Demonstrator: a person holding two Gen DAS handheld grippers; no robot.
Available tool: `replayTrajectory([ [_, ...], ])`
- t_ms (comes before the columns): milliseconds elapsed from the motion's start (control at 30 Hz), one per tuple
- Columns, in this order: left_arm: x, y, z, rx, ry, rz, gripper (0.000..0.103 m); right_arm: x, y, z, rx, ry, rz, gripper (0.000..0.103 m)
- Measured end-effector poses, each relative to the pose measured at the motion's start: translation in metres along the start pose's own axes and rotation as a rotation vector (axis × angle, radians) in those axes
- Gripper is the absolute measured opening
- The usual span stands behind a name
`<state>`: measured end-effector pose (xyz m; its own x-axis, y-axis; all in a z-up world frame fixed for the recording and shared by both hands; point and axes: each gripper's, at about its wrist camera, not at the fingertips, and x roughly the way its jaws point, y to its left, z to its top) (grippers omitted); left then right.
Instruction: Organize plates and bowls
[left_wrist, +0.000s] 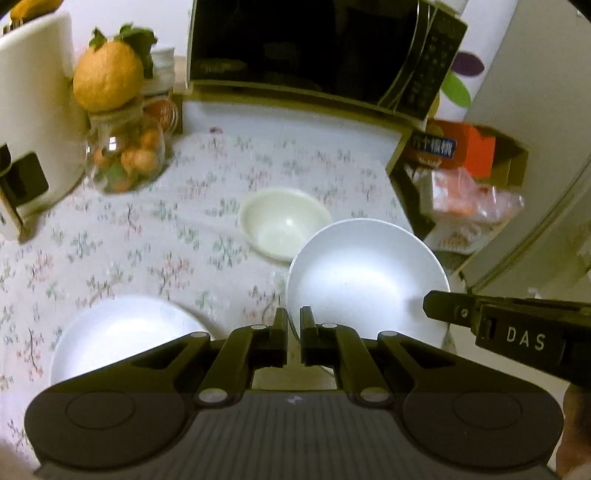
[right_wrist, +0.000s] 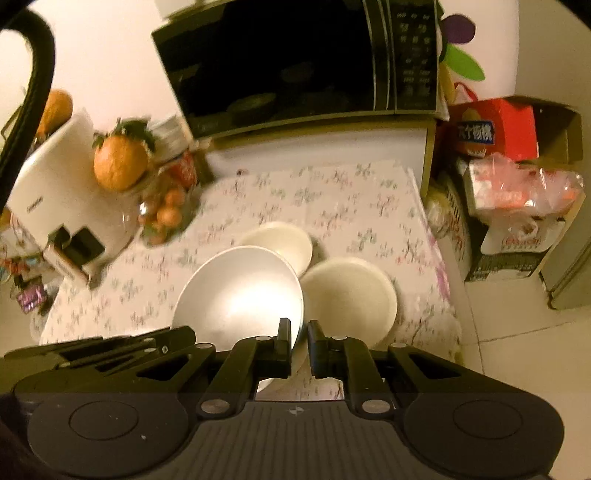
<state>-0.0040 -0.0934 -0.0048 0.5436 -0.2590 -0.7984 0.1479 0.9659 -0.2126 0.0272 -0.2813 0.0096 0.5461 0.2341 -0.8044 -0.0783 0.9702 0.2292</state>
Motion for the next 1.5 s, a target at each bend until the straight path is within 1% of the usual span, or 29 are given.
replayTrajectory([
  [267,0.011,0.005,-0.025,0.013,0.069,0.01,0.005,0.014,0.001,-0.031,-0.013,0.103,-0.001,0.011],
  [467,0.023,0.007,-0.036,0.019,0.116,0.017,0.005,0.031,0.007,-0.043,-0.052,0.171,-0.039,0.011],
  [833,0.035,0.0,-0.045,0.079,0.128,0.031,0.005,0.051,0.002,-0.052,-0.041,0.245,-0.066,0.011],
  [1067,0.042,-0.002,-0.043,0.102,0.104,0.017,0.005,0.057,-0.003,-0.051,-0.015,0.255,-0.078,0.011],
  [1200,0.047,-0.003,-0.046,0.118,0.114,0.015,0.005,0.062,-0.005,-0.051,-0.004,0.267,-0.092,0.011],
  [1300,0.047,-0.005,-0.047,0.138,0.104,0.016,0.006,0.065,-0.006,-0.052,0.0,0.277,-0.097,0.011],
  [1500,0.047,-0.004,-0.048,0.14,0.101,0.011,0.007,0.067,-0.009,-0.051,0.014,0.282,-0.1,0.013],
])
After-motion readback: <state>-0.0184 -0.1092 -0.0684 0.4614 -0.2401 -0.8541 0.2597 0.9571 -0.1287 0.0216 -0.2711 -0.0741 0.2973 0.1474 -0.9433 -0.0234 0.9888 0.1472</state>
